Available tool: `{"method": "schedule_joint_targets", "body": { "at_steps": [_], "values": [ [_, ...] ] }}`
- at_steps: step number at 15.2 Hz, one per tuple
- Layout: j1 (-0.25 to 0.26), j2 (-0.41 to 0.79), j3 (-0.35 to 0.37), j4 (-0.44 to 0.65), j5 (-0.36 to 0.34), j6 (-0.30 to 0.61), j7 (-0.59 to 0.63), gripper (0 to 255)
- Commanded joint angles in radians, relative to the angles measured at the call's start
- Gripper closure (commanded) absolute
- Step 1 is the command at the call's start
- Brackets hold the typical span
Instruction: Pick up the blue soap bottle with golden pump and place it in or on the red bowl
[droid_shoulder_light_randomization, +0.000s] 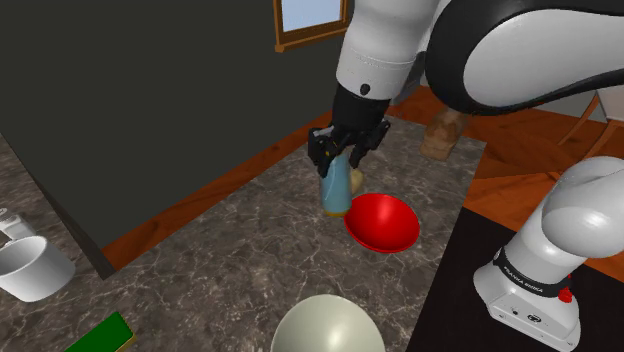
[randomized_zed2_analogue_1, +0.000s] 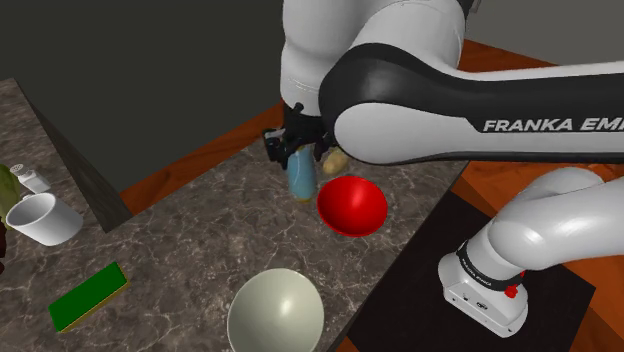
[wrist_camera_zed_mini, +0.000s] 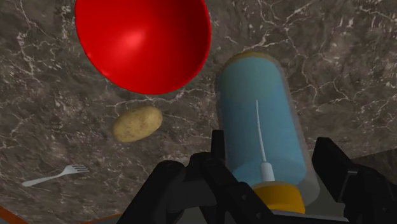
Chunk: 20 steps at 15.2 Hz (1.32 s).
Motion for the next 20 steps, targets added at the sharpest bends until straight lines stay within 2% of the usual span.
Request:
{"method": "schedule_joint_targets", "body": {
  "at_steps": [1, 5, 9, 20],
  "values": [
    [0.034, -0.073, -0.056, -0.064, 0.021, -0.015, -0.044, 255],
    [0.088, -0.22, -0.164, -0.172, 0.033, -0.072, -0.119, 255],
    [0.125, -0.367, -0.267, -0.265, 0.015, -0.144, -0.187, 255],
    [0.15, -0.374, -0.22, -0.411, 0.059, -0.006, -0.182, 255]
  ]
}}
